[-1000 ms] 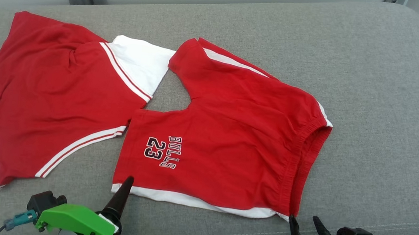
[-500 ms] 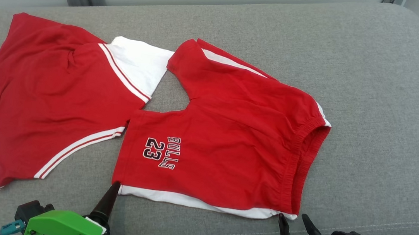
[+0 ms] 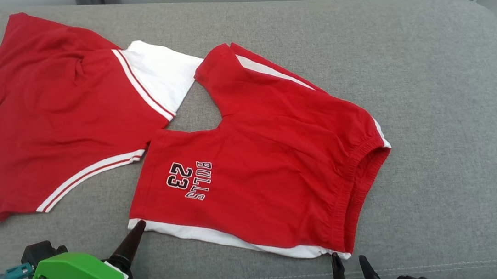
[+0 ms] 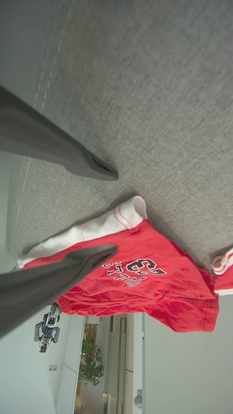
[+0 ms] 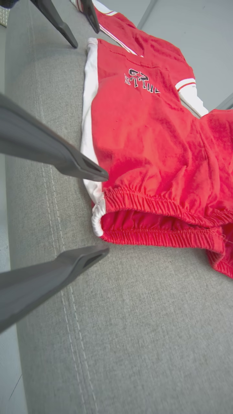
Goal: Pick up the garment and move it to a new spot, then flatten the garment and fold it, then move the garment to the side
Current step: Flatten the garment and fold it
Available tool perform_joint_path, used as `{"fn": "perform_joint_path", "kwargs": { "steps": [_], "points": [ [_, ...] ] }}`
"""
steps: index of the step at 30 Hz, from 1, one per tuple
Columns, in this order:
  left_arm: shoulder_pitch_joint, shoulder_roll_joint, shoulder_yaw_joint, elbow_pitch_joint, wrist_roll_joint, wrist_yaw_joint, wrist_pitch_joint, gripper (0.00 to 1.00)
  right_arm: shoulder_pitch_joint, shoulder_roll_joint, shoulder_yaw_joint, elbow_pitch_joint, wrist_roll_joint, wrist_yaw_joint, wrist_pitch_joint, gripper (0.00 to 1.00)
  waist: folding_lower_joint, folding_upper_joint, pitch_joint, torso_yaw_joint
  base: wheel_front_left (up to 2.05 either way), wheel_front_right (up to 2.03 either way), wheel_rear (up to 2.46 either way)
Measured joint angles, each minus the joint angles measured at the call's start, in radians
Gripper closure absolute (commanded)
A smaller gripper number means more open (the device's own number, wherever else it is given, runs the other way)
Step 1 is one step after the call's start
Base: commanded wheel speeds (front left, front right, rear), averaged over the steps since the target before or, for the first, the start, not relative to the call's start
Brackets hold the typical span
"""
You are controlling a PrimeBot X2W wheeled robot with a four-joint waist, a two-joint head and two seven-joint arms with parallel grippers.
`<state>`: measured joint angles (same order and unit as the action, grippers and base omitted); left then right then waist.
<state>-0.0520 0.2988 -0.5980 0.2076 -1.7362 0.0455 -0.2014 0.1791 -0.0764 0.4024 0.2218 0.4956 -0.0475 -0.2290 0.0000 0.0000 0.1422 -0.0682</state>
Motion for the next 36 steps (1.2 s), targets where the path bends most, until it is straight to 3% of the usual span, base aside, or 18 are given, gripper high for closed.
{"fn": "perform_joint_path", "kwargs": {
  "steps": [3, 4, 5, 6, 7, 8, 15, 29, 32, 33, 34, 36],
  "points": [
    [-0.003, -0.002, -0.009, 0.004, 0.0, 0.0, 0.007, 0.0, -0.003, 0.005, 0.007, 0.0, 0.004, 0.001, 0.001, 0.0, 0.0, 0.0, 0.002, -0.001, 0.0, 0.0, 0.0],
    [-0.003, -0.003, -0.01, 0.006, 0.0, 0.0, 0.008, 0.09, -0.005, 0.007, 0.009, 0.001, 0.006, 0.001, 0.001, 0.0, 0.0, 0.0, 0.002, -0.002, 0.0, 0.0, 0.0],
    [-0.004, -0.004, -0.011, 0.007, 0.0, 0.0, 0.009, 0.27, -0.007, 0.008, 0.011, 0.002, 0.006, 0.001, 0.001, 0.0, 0.0, 0.0, 0.002, -0.002, 0.0, 0.0, 0.0],
    [-0.005, -0.004, -0.012, 0.008, 0.0, 0.0, 0.014, 0.36, -0.007, 0.009, 0.012, 0.002, 0.008, 0.001, 0.001, 0.0, 0.0, 0.0, 0.002, -0.003, 0.0, 0.0, 0.0],
    [-0.005, -0.004, -0.012, 0.011, 0.0, 0.0, 0.016, 0.38, -0.007, 0.011, 0.012, 0.004, 0.009, 0.001, 0.002, 0.0, 0.0, 0.0, 0.002, -0.004, 0.0, 0.0, 0.0],
    [-0.006, -0.004, -0.013, 0.013, 0.0, 0.0, 0.016, 0.49, -0.007, 0.012, 0.012, 0.006, 0.015, 0.001, 0.002, 0.0, 0.0, 0.0, 0.002, -0.004, 0.0, 0.0, 0.0],
    [-0.021, -0.008, -0.015, 0.032, 0.001, -0.001, 0.019, 0.59, -0.017, 0.016, -0.002, 0.039, 0.059, 0.0, 0.011, 0.0, 0.0, 0.0, 0.004, -0.008, 0.0, 0.0, 0.0],
    [-0.046, -0.017, -0.012, 0.067, 0.006, -0.01, 0.024, 0.57, -0.036, 0.019, -0.001, 0.087, 0.069, 0.0, 0.011, 0.0, 0.0, 0.0, 0.002, -0.011, 0.0, 0.0, 0.0],
    [-0.046, -0.019, -0.012, 0.075, 0.006, -0.011, 0.024, 0.73, -0.038, 0.019, 0.0, 0.094, 0.069, 0.0, 0.011, 0.0, 0.0, 0.0, 0.0, -0.014, 0.0, 0.0, 0.0],
    [-0.046, -0.02, -0.012, 0.076, 0.006, -0.011, 0.024, 0.93, -0.039, 0.019, 0.001, 0.096, 0.07, 0.0, 0.011, 0.0, 0.0, 0.0, 0.0, -0.015, 0.0, 0.0, 0.0],
    [-0.046, -0.02, -0.012, 0.076, 0.006, -0.011, 0.024, 1.0, -0.042, 0.02, 0.001, 0.098, 0.072, 0.0, 0.011, 0.0, 0.0, 0.0, -0.001, -0.016, 0.0, 0.0, 0.0],
    [-0.047, -0.022, -0.013, 0.077, 0.006, -0.012, 0.024, 1.0, -0.049, 0.02, 0.001, 0.103, 0.077, 0.0, 0.011, 0.0, 0.0, 0.0, -0.001, -0.017, 0.0, 0.0, 0.0]
  ]
}}
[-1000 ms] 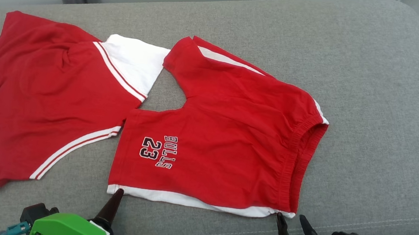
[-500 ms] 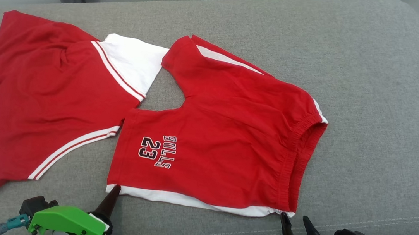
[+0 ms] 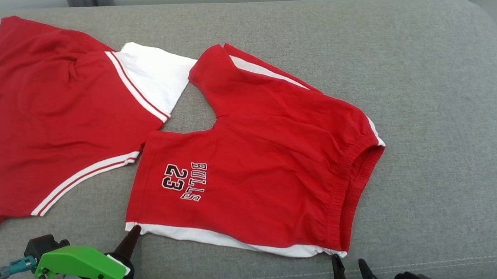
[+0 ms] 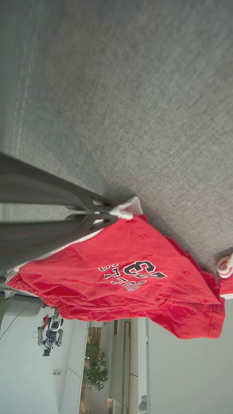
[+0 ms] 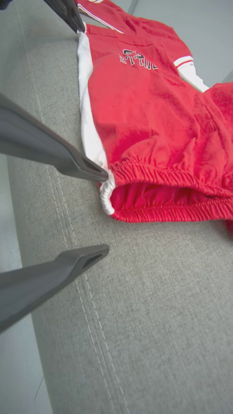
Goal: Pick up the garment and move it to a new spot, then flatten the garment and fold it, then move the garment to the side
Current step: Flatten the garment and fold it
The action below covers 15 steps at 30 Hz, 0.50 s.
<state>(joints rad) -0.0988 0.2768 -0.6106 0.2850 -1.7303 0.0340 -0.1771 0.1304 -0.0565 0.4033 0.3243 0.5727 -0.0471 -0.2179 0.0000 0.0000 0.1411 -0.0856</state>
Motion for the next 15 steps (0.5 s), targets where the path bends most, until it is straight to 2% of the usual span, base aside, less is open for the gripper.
{"fn": "perform_joint_path", "kwargs": {
  "steps": [15],
  "points": [
    [-0.011, -0.009, -0.007, 0.017, 0.006, -0.008, 0.001, 1.0, -0.052, 0.006, 0.022, 0.059, 0.059, 0.008, 0.008, 0.0, 0.0, 0.0, -0.004, 0.01, 0.0, 0.0, 0.0]
  ]
}}
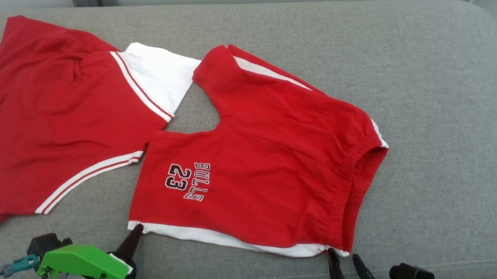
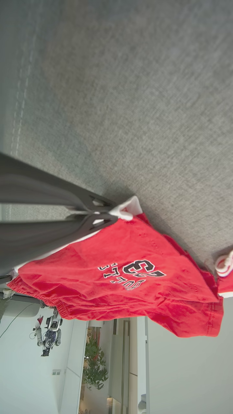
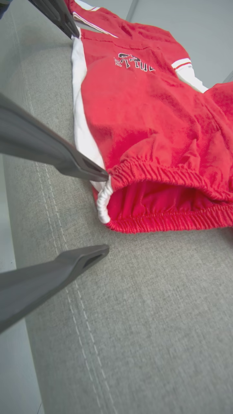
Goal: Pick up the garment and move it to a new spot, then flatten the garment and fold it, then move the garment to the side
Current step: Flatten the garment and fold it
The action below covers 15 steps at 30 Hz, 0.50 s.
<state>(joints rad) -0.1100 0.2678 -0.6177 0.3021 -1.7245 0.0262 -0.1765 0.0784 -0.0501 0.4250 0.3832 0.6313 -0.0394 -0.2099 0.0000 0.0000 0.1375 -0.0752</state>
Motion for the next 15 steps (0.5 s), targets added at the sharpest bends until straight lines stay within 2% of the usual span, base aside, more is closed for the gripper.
{"fn": "perform_joint_path", "kwargs": {
  "steps": [8, 13, 14, 15],
  "points": [
    [-0.015, -0.002, -0.005, 0.008, 0.003, -0.001, 0.008, 1.0, -0.032, 0.003, 0.017, 0.019, 0.054, 0.025, 0.01, 0.0, 0.0, 0.0, 0.004, 0.016, 0.0, 0.0, 0.0],
    [-0.015, -0.003, -0.005, 0.011, 0.003, -0.001, 0.008, 1.0, -0.035, 0.003, 0.029, 0.031, 0.093, 0.025, 0.009, 0.0, 0.0, 0.0, 0.006, 0.02, 0.0, 0.0, 0.0],
    [-0.015, -0.003, -0.005, 0.011, 0.003, -0.002, 0.008, 1.0, -0.035, 0.003, 0.03, 0.034, 0.097, 0.024, 0.009, 0.09, 0.0, 0.0, 0.006, 0.021, 0.0, 0.0, 0.0],
    [-0.015, -0.003, -0.004, 0.012, 0.003, -0.005, 0.008, 1.0, -0.037, 0.003, 0.032, 0.036, 0.102, 0.024, 0.009, 0.29, 0.0, 0.0, 0.007, 0.021, 0.0, 0.0, 0.0]
  ]
}}
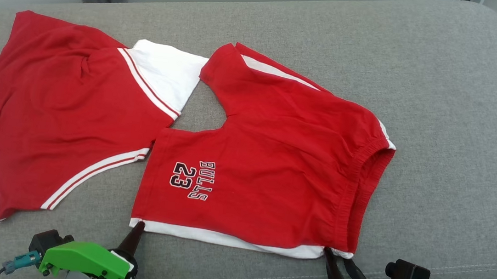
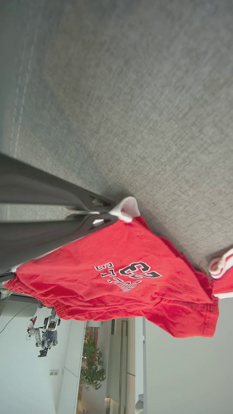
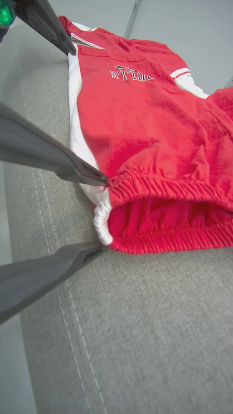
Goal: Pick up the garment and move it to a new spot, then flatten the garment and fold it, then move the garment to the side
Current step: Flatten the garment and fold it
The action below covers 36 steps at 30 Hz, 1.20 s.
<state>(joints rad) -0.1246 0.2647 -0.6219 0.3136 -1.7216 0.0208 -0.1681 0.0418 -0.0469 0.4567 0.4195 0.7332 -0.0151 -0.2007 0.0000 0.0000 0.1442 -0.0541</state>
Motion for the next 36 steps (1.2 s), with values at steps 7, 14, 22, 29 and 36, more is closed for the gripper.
{"fn": "perform_joint_path", "kwargs": {
  "steps": [7, 14, 22, 29, 36],
  "points": [
    [0.0, 0.0, 0.004, 0.002, 0.0, -0.002, 0.0, 1.0, -0.021, 0.0, 0.009, 0.007, 0.021, 0.0, -0.006, 0.81, 0.0, 0.0, 0.003, -0.002, 0.0, 0.0, 0.0],
    [-0.001, 0.0, 0.008, 0.005, 0.0, -0.003, -0.001, 1.0, -0.043, -0.001, 0.015, 0.013, 0.026, -0.001, -0.012, 1.0, 0.0, 0.0, 0.002, -0.01, 0.0, 0.0, 0.0],
    [-0.005, -0.005, 0.056, -0.015, -0.003, -0.035, -0.026, 1.0, -0.054, -0.001, -0.006, -0.072, 0.105, 0.05, -0.029, 1.0, 0.0, 0.0, -0.021, -0.012, 0.0, 0.0, 0.0],
    [-0.081, 0.008, 0.175, -0.155, -0.018, -0.091, -0.055, 1.0, -0.114, -0.001, -0.044, -0.26, 0.149, 0.109, -0.032, 1.0, 0.0, 0.0, -0.064, -0.016, 0.0, 0.0, 0.0],
    [-0.125, 0.014, 0.248, -0.35, -0.009, -0.101, -0.074, 1.0, -0.174, -0.004, -0.077, -0.515, 0.263, 0.129, -0.036, 1.0, 0.0, 0.0, -0.114, -0.019, 0.0, 0.0, 0.0]
  ]
}}
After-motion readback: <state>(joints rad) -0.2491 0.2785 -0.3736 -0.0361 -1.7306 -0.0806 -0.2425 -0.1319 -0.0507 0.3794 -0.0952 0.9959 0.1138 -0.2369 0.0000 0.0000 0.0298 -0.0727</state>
